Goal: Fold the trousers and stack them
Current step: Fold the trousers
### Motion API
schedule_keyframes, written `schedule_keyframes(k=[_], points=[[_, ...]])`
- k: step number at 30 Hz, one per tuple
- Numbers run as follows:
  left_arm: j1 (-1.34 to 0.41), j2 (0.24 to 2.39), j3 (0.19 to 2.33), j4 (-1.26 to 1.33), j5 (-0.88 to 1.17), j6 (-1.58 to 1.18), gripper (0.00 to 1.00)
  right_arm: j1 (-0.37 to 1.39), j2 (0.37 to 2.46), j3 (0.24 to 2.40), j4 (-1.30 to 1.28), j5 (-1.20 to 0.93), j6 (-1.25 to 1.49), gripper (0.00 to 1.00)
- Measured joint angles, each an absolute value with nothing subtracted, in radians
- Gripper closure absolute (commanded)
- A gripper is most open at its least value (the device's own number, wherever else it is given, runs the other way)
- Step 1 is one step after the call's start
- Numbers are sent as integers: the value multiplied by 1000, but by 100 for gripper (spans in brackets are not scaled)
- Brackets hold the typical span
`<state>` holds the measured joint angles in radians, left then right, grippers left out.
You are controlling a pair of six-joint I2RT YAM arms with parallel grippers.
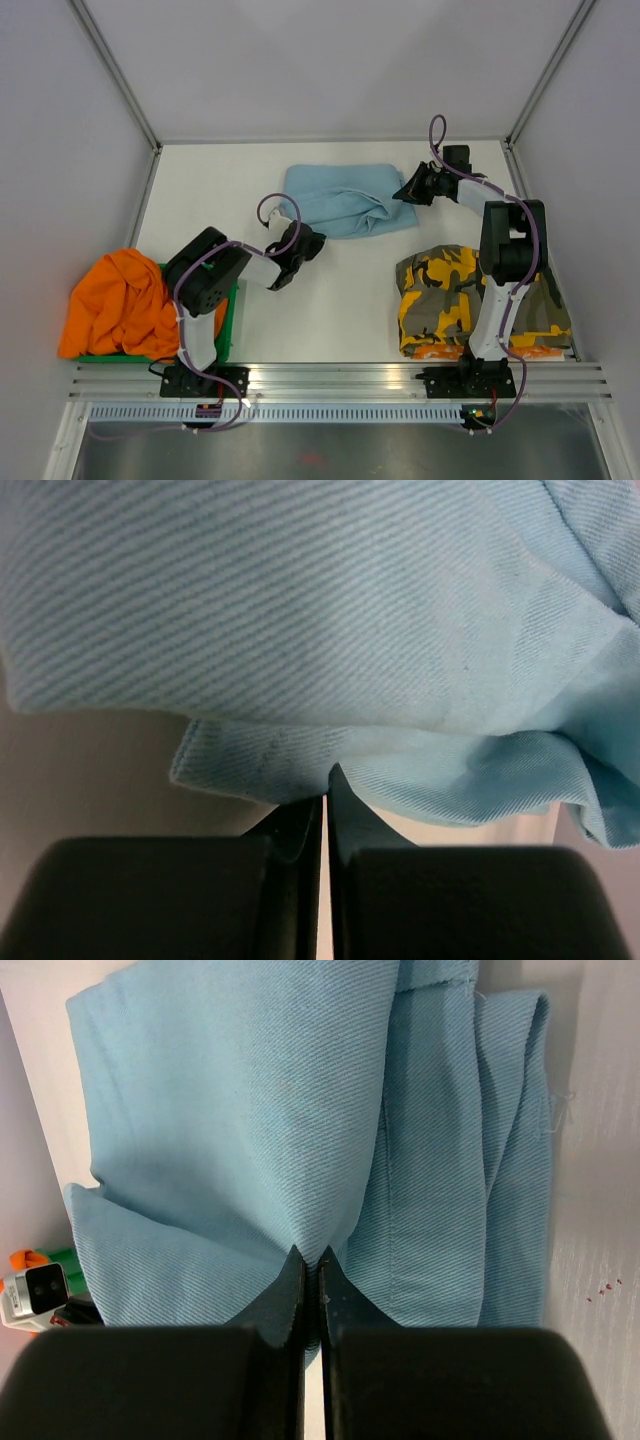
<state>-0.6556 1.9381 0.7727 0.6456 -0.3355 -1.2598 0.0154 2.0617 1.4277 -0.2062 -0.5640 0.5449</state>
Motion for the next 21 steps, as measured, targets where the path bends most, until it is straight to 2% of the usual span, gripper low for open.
schedule_keyframes(k=[4, 11, 17, 20, 21], points=[[-654, 1891, 768, 611, -350, -1174, 98, 16, 2062, 1428, -206, -568, 543, 100], [-641, 1659, 782, 547, -459, -897, 98, 7, 2062, 1451, -192, -649, 536, 100], [-595, 1626, 834, 548, -528, -720, 98, -18, 2062, 1518, -144, -709, 507, 99], [-592, 1626, 833, 540, -500, -690, 98, -33, 2067, 1567, -159, -720, 487, 94], [-597, 1626, 829, 538, -484, -690, 98, -39, 2073, 1583, -158, -728, 482, 84]])
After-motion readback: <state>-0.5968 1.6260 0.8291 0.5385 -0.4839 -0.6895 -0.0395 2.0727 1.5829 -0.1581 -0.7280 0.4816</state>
